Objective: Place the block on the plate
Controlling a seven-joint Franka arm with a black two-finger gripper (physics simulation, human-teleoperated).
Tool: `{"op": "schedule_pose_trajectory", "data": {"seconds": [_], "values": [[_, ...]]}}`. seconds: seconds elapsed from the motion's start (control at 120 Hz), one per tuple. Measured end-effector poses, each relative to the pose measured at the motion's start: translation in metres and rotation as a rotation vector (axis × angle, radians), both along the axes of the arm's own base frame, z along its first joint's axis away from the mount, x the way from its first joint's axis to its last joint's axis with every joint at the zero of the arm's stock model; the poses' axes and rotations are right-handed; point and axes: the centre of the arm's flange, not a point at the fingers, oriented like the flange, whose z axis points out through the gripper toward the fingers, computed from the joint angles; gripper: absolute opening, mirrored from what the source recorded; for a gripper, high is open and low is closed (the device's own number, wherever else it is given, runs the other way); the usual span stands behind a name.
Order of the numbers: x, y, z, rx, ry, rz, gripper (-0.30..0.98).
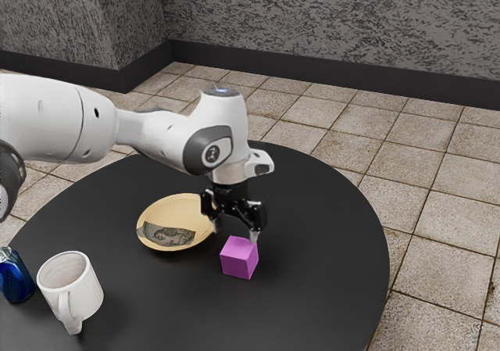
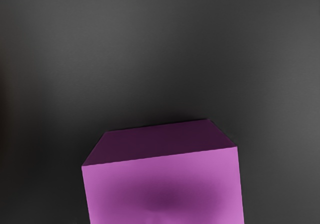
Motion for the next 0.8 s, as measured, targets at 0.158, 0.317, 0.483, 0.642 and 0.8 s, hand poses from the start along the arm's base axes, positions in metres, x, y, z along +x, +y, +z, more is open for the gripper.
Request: {"op": "schedule_pose_trajectory", "data": {"seconds": [0.158, 0.317, 0.483, 0.642, 0.8], "values": [[0.002, -0.002, -0.013, 0.002, 0.01, 0.002, 0.69], [0.002, -0.003, -0.026, 0.005, 0.023, 0.004, 0.69], [0.002, -0.003, -0.035, 0.006, 0.03, 0.008, 0.69], [0.003, -0.002, -0.047, 0.008, 0.039, 0.013, 0.69], [0.003, -0.003, -0.058, 0.006, 0.043, 0.018, 0.67]]}}
